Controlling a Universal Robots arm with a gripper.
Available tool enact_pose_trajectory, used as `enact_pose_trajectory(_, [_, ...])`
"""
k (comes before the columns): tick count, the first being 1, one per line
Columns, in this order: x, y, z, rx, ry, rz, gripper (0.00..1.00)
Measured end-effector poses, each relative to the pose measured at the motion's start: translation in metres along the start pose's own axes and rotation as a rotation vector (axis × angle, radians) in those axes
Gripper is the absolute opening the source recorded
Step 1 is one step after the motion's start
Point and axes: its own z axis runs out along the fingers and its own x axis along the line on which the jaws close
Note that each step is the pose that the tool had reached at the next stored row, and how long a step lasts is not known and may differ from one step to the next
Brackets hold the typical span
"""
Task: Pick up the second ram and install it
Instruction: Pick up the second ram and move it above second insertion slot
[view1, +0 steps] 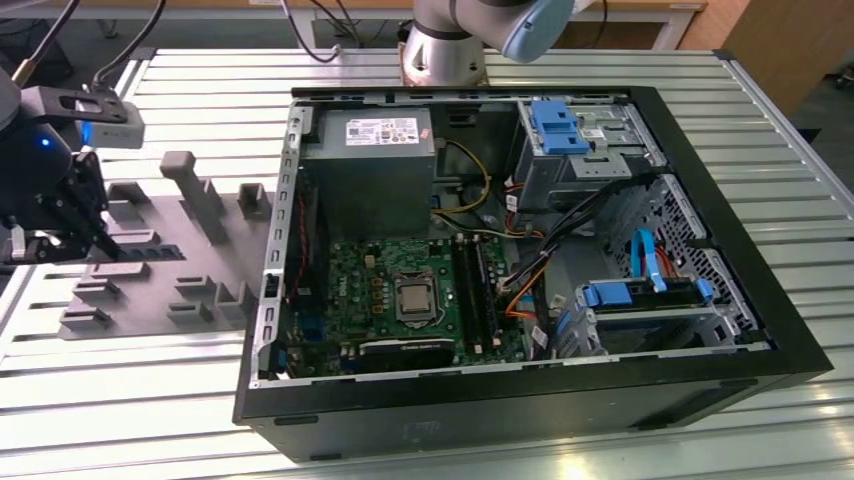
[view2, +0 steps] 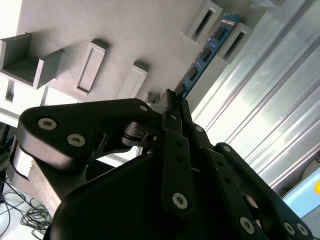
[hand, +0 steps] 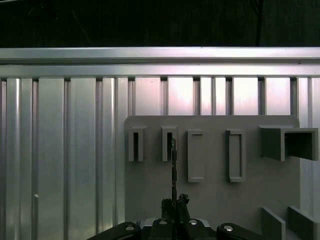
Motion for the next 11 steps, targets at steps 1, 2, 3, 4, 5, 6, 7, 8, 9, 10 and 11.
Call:
enact_pose_trajectory(1, [0.0000,0.0000,-0.0006,0.0000,0.0000,0.000,0.14])
enact_pose_trajectory(2, [0.0000,0.0000,-0.0013,0.0000,0.0000,0.000,0.14])
enact_pose_trajectory(3, [0.0000,0.0000,-0.0019,0.0000,0.0000,0.000,0.14])
enact_pose_trajectory(4, [0.0000,0.0000,-0.0026,0.0000,0.0000,0.000,0.14])
enact_pose_trajectory(5, [0.0000,0.0000,-0.0032,0.0000,0.0000,0.000,0.14])
enact_pose_trajectory(6, [0.0000,0.0000,-0.0038,0.0000,0.0000,0.000,0.14])
enact_pose_trajectory(7, [0.0000,0.0000,-0.0044,0.0000,-0.0001,0.000,0.14])
enact_pose_trajectory(8, [0.0000,-0.0001,-0.0050,0.0000,0.0000,0.000,0.14])
enact_pose_trajectory(9, [0.0000,-0.0001,-0.0056,0.0000,-0.0001,0.000,0.14])
enact_pose_trajectory(10, [0.0000,-0.0001,-0.0063,-0.0001,0.0000,0.000,0.14])
enact_pose_trajectory(11, [0.0000,-0.0001,-0.0071,-0.0001,0.0000,0.000,0.14])
